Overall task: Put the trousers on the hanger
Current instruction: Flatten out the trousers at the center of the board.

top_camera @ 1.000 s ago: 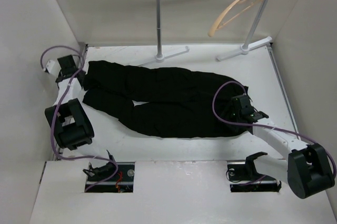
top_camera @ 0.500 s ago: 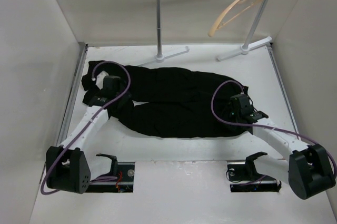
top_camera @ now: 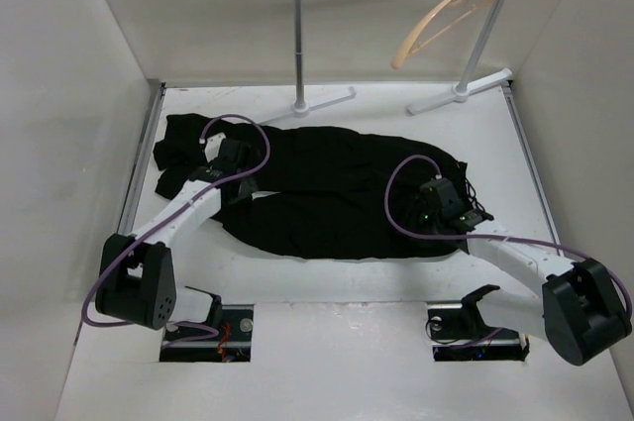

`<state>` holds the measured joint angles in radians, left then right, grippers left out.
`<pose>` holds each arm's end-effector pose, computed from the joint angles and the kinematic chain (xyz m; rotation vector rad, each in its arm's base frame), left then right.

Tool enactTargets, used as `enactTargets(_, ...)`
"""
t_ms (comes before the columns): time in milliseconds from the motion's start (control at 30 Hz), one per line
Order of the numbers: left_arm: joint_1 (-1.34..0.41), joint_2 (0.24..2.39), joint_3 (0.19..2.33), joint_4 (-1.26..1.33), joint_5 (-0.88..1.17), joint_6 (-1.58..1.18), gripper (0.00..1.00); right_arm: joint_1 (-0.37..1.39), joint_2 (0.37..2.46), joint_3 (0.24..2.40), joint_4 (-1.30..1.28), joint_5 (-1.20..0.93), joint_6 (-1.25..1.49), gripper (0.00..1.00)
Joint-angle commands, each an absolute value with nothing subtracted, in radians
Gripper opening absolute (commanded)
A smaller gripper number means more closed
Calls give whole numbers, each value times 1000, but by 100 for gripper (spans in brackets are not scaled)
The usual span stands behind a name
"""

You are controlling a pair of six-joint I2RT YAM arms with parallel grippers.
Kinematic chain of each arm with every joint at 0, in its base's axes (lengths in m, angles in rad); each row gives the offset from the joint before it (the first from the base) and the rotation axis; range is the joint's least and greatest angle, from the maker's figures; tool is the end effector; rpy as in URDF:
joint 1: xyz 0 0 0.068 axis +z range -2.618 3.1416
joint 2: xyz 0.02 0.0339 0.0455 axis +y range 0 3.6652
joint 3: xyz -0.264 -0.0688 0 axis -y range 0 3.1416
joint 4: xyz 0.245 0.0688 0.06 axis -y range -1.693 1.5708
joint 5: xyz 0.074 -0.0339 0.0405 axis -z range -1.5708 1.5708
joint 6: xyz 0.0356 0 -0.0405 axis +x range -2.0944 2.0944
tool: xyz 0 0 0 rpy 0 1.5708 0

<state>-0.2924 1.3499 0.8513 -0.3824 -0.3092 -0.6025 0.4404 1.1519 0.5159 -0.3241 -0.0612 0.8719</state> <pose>0.2662 -0.0688 0.2234 -0.5019 2.3433 -0.0357 0.1874 0.0907 0.1677 0.5395 2.5805 0.5709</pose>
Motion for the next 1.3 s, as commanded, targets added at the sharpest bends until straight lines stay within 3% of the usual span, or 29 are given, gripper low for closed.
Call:
enactTargets(0,-286,1313,873,-396,-380,-554,51,446,1135,534,-262,-55,890,49)
enactTargets(200,-285,1318,779,-341,-302,-554,42,446,1140,540,-256,-52,890,49)
enactTargets(333,-278,1313,755,-328,-291,-566,17,446,1143,545,-256,-48,890,49)
enactTargets(400,-281,1267,752,-350,-325,-578,9,446,1144,546,-256,-37,890,49)
enactTargets(567,-340,1041,729,-529,-426,-766,4,446,1161,537,-264,12,903,49)
enactTargets(800,-447,659,539,-981,-512,-1420,3,409,1264,566,-252,9,920,53)
enactTargets(900,-392,571,476,-1048,-465,-1508,14,410,1281,571,-239,3,916,54)
enactTargets(1067,-315,508,514,-1011,-491,-1428,50,409,1308,563,-215,-11,911,55)
enactTargets(1267,-358,646,689,-951,-747,-1264,63,407,1312,566,-210,-25,910,55)
